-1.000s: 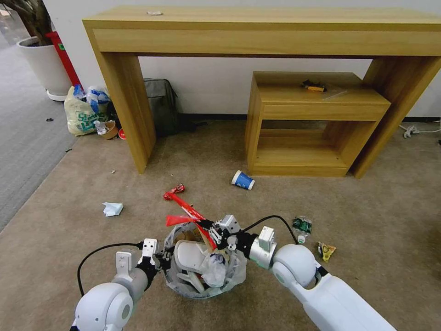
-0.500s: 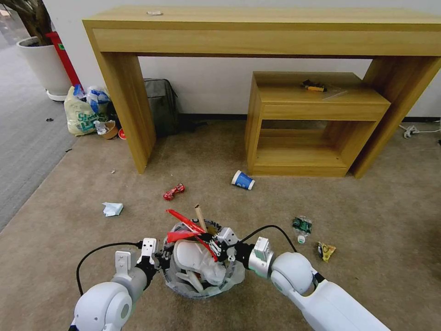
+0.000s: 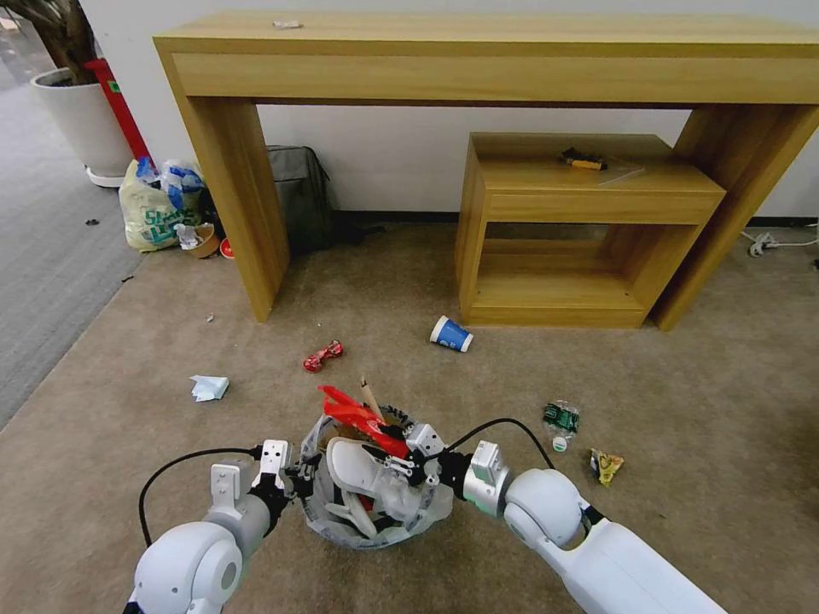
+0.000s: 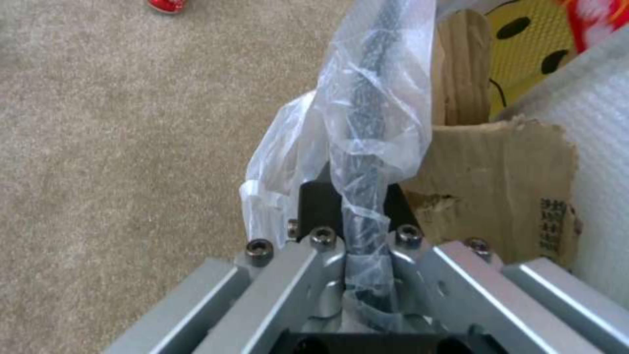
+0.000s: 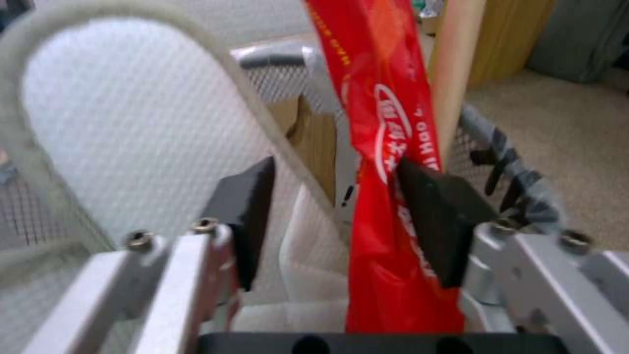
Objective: Pick up the trash bin and place the garbage on the floor into it.
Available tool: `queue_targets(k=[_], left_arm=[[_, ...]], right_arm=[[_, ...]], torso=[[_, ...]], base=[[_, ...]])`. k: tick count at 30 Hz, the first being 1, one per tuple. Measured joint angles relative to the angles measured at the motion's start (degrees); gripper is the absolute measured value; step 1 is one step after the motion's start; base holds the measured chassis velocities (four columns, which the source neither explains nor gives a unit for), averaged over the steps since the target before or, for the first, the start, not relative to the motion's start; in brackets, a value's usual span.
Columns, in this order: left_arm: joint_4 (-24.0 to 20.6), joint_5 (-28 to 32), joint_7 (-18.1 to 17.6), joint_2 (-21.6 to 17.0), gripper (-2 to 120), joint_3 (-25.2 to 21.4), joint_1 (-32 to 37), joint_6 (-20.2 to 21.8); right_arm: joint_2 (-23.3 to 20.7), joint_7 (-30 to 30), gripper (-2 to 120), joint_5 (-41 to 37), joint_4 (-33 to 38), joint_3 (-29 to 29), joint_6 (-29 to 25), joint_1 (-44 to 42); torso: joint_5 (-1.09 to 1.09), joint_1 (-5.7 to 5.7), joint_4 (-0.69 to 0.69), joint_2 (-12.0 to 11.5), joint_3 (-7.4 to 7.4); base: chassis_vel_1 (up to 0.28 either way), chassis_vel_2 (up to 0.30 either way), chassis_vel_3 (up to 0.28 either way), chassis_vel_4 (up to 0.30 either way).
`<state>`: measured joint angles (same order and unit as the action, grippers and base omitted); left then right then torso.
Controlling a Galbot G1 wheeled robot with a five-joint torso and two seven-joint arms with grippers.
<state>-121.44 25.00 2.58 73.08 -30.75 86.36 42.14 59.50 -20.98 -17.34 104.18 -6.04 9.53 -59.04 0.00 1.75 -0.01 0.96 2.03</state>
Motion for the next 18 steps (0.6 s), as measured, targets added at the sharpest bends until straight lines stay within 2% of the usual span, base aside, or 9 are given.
queue_targets(k=[7, 8, 10, 18], left_arm=[[0.0, 0.0, 0.1, 0.1, 0, -0.1, 0.0, 0.0], [0.0, 0.0, 0.1, 0.1, 0, -0.1, 0.0, 0.0], [0.0, -0.1, 0.1, 0.2, 0, -0.1, -0.1, 0.0], [0.0, -0.1, 0.1, 0.2, 0, -0.3, -0.1, 0.0]], right_arm=[[-0.7, 1.6, 84, -2.1, 2.2, 0.4, 0.4, 0.0], [-0.7, 1.6, 84, -2.1, 2.2, 0.4, 0.4, 0.0], [-0.8, 2.3, 96, -3.3, 2.5, 0.3, 0.7, 0.0], [-0.8, 3.0, 100, -4.7, 2.7, -0.6, 1.1, 0.0]], torso=[[0.00, 0.00, 0.00, 0.0, 0.00], [0.00, 0.00, 0.00, 0.0, 0.00], [0.00, 0.00, 0.00, 0.0, 0.00], [0.00, 0.00, 0.00, 0.0, 0.00]], base=[[0.000, 0.000, 0.000, 0.000], [0.000, 0.000, 0.000, 0.000], [0.000, 0.000, 0.000, 0.000], [0.000, 0.000, 0.000, 0.000]])
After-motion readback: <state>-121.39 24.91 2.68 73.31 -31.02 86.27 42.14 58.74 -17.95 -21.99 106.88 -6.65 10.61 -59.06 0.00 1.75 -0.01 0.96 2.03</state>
